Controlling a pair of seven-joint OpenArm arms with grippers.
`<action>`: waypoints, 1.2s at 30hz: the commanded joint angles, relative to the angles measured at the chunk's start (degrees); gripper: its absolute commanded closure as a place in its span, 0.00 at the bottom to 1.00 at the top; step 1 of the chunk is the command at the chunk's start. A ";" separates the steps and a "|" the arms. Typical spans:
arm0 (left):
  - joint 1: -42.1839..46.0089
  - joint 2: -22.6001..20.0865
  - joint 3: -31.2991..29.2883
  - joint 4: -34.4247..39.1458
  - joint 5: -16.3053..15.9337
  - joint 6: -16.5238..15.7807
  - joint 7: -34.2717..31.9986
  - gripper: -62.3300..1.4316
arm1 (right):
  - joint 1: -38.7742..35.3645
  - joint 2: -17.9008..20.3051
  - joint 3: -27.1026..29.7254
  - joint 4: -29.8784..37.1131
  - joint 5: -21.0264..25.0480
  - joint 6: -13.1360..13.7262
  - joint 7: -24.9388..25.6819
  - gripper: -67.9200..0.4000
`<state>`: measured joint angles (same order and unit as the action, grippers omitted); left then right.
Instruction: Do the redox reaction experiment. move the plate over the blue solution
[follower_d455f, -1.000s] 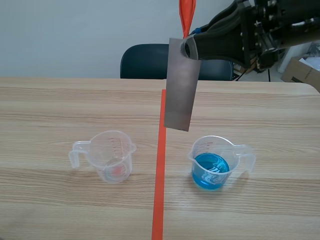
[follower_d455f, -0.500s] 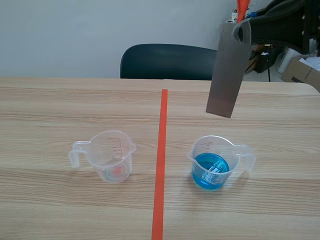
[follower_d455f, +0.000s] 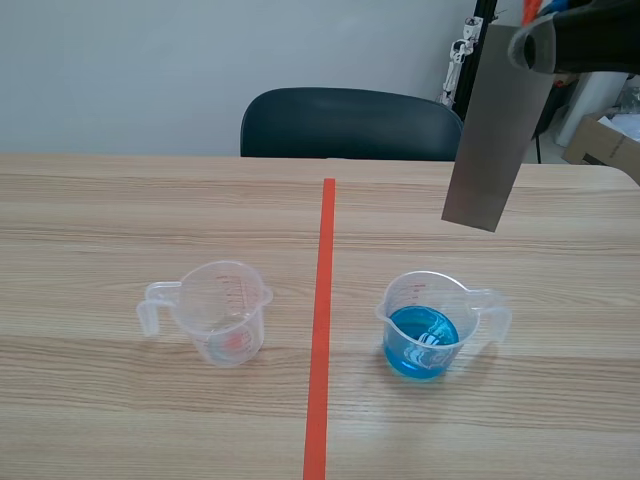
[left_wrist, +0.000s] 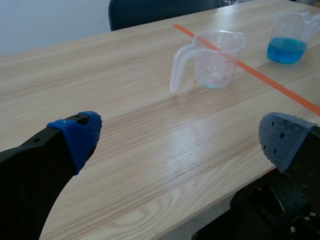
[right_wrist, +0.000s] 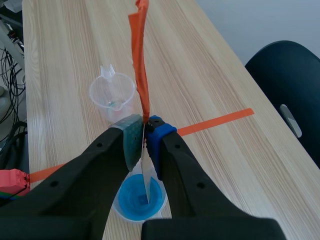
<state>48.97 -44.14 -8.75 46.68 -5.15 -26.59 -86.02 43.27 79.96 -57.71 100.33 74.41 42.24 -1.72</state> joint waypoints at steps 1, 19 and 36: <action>1.05 -1.90 -0.28 1.90 -3.80 0.24 -3.01 0.00 | 0.48 1.25 1.55 1.14 0.83 0.48 1.40 0.99; 1.38 -18.01 -3.76 24.59 -24.48 0.20 18.80 0.00 | -6.60 5.55 1.55 3.58 -9.92 0.48 12.87 0.99; -17.75 -21.64 -3.54 40.74 -24.52 -4.55 42.18 0.00 | -6.62 4.81 1.55 1.25 -26.49 0.48 24.96 0.99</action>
<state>31.57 -65.76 -12.49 86.96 -28.99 -31.18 -43.40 35.35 84.95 -57.34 102.10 47.44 42.28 22.11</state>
